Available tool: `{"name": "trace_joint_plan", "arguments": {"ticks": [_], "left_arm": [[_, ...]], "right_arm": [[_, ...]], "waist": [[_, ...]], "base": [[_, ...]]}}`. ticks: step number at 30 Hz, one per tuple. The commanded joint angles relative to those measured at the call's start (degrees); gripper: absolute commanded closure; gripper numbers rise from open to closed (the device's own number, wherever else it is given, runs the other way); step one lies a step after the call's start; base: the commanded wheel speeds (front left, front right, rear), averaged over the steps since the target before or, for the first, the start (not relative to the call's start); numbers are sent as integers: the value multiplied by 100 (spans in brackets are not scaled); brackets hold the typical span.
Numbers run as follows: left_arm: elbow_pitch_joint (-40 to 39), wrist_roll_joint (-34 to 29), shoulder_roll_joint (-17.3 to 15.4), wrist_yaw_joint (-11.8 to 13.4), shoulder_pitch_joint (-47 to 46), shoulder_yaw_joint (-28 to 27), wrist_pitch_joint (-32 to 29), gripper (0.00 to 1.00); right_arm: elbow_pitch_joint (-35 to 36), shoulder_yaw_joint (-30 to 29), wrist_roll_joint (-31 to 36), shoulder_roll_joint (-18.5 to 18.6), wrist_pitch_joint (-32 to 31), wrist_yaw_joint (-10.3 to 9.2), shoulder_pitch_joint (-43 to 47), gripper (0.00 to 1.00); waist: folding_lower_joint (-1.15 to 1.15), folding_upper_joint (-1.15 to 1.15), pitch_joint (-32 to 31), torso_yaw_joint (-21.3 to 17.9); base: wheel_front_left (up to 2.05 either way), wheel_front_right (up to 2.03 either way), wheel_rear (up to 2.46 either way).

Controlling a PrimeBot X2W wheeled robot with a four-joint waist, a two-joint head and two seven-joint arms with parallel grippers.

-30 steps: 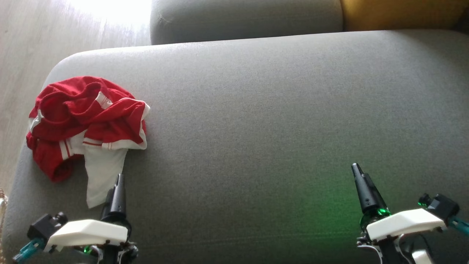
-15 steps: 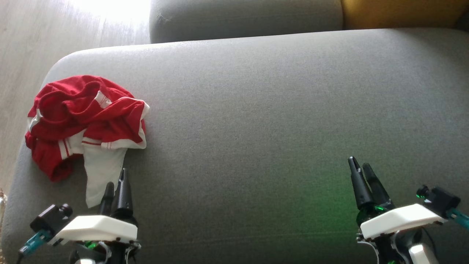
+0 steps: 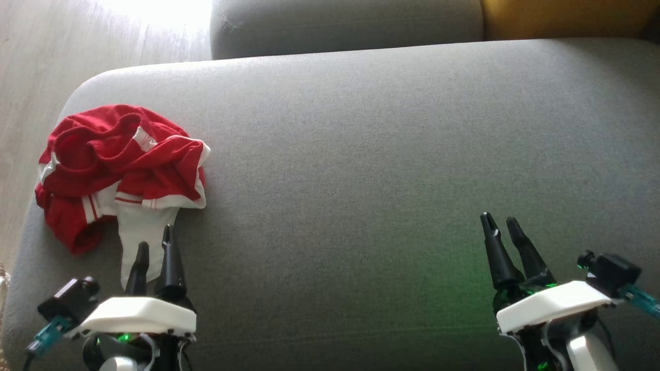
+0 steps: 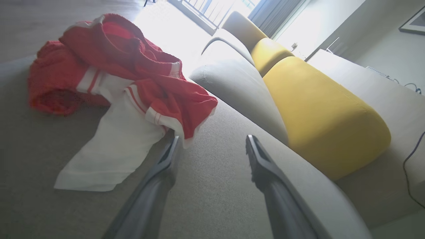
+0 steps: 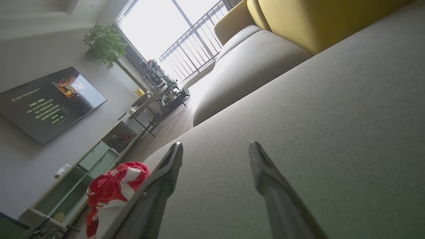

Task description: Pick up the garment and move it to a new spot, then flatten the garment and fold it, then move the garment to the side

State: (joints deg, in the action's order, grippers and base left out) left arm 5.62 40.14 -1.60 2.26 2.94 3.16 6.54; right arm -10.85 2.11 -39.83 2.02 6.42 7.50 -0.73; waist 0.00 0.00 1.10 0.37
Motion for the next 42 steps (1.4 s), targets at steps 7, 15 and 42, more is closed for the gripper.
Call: {"name": "trace_joint_plan", "arguments": {"ticks": [7, 15, 42], "left_arm": [[-351, -714, -88, 195, -281, 3, 184, 0], [-426, -1300, -96, 322, -282, 84, 320, 0], [-649, -3164, -124, 527, -219, 331, 780, 0]], "right_arm": [[339, -3, 767, 59, 201, -1, -325, 0], [394, 13, 1449, 64, 336, -1, -363, 0], [633, 9, 3527, 83, 792, -1, -433, 0]], "waist": [[0, 0, 5, 6], [0, 0, 18, -3], [0, 0, -33, -52]], "base": [[0, 0, 0], [0, 0, 0], [0, 0, 0]]}}
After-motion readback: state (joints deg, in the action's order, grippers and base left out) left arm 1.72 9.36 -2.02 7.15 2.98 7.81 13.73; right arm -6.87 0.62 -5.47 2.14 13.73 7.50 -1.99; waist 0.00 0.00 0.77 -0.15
